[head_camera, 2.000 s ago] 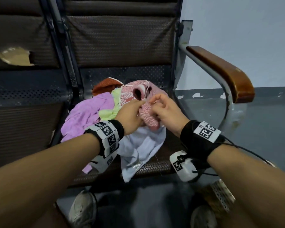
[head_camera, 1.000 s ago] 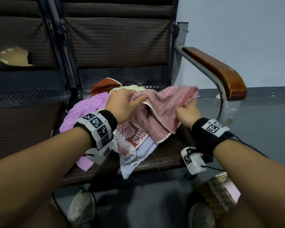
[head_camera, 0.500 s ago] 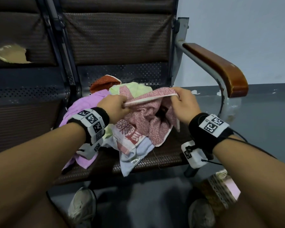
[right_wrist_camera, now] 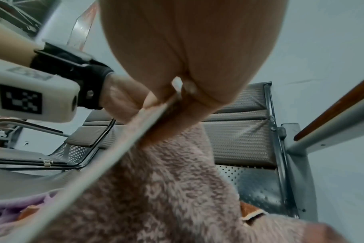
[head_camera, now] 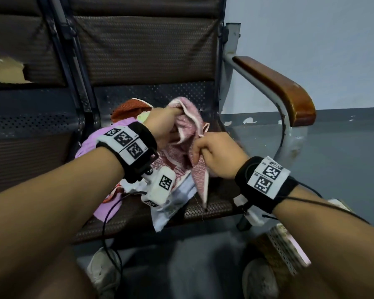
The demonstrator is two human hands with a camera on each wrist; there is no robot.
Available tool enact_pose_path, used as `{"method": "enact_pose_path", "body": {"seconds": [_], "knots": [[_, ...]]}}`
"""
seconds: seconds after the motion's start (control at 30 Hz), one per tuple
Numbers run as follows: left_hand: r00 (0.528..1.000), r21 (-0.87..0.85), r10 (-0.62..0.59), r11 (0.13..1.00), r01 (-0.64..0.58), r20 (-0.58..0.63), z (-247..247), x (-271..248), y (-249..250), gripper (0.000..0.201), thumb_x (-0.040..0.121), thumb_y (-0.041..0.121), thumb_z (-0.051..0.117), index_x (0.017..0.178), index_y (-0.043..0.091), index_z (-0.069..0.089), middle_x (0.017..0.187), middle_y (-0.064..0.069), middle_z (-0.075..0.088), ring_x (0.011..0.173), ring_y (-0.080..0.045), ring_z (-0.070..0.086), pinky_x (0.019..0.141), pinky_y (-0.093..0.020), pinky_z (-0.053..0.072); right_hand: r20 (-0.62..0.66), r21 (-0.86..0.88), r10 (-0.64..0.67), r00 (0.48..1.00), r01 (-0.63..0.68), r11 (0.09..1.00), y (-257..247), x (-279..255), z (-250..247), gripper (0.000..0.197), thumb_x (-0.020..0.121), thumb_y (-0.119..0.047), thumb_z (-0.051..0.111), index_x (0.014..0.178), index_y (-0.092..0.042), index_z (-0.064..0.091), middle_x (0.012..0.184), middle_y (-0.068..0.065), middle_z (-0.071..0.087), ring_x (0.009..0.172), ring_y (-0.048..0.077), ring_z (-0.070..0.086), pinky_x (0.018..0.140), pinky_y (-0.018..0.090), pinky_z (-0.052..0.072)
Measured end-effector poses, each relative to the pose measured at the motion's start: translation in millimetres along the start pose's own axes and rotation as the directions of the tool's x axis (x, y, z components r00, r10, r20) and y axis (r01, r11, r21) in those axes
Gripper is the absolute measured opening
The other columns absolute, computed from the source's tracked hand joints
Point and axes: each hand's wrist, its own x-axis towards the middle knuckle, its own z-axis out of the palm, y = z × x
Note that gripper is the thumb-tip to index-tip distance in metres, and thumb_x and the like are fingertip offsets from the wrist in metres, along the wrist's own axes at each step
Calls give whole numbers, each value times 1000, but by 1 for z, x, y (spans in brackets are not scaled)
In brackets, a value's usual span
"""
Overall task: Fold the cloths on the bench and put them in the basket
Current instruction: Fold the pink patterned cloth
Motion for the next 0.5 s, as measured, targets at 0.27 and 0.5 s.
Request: {"method": "enact_pose_path", "body": {"seconds": [0.27, 0.5], "knots": [[962, -95, 4, 995, 22, 273, 20, -35, 8, 13, 99, 10, 54, 94, 4, 64, 79, -7, 71, 65, -16, 68, 60, -23, 57, -46, 340, 305, 951, -272, 900, 2, 8, 6, 25, 84, -43, 67, 80, -18, 70, 72, -1, 70, 69, 15, 65, 64, 32, 50], [973, 6, 170, 985, -173, 159, 12, -29, 10, 9, 93, 11, 66, 93, 3, 61, 78, -13, 60, 67, -19, 63, 72, -29, 55, -100, 491, 372, 923, -280, 825, -3, 16, 20, 38, 102, -31, 55, 95, 4, 67, 73, 10, 60, 60, 19, 52, 65, 40, 44]]}}
